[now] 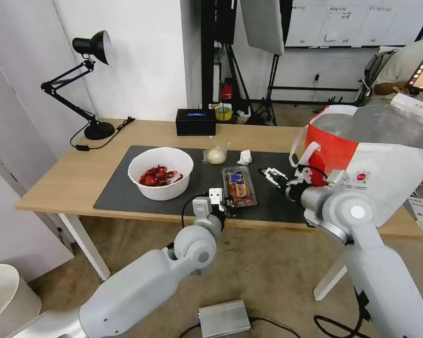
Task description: Pick up the trash from the table and place it into the takeout bag.
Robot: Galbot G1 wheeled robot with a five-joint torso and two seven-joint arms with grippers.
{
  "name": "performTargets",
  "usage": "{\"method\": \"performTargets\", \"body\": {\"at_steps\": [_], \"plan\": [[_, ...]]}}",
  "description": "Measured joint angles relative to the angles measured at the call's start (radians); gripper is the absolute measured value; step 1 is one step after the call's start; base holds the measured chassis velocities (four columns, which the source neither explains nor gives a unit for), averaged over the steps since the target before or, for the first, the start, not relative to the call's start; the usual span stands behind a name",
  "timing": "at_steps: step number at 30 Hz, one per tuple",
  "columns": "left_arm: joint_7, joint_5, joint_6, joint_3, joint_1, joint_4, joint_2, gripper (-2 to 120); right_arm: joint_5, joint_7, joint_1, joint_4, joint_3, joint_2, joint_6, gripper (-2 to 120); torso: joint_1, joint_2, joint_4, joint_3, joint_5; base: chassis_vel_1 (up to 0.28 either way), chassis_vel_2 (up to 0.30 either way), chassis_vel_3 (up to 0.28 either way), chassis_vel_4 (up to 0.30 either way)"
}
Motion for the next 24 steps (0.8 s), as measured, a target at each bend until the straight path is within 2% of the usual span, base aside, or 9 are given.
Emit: {"method": "performTargets", "body": {"at_steps": [24], "plan": [[-0.005, 0.006, -0.001, 0.007, 0.001, 0.0, -0.007, 0, -0.008, 0.03, 0.161, -0.16, -0.077, 0.052, -0.051, 100, 0.0, 0.0, 0.0, 0.0, 0.0001, 0.0, 0.0, 0.0, 0.0]]}}
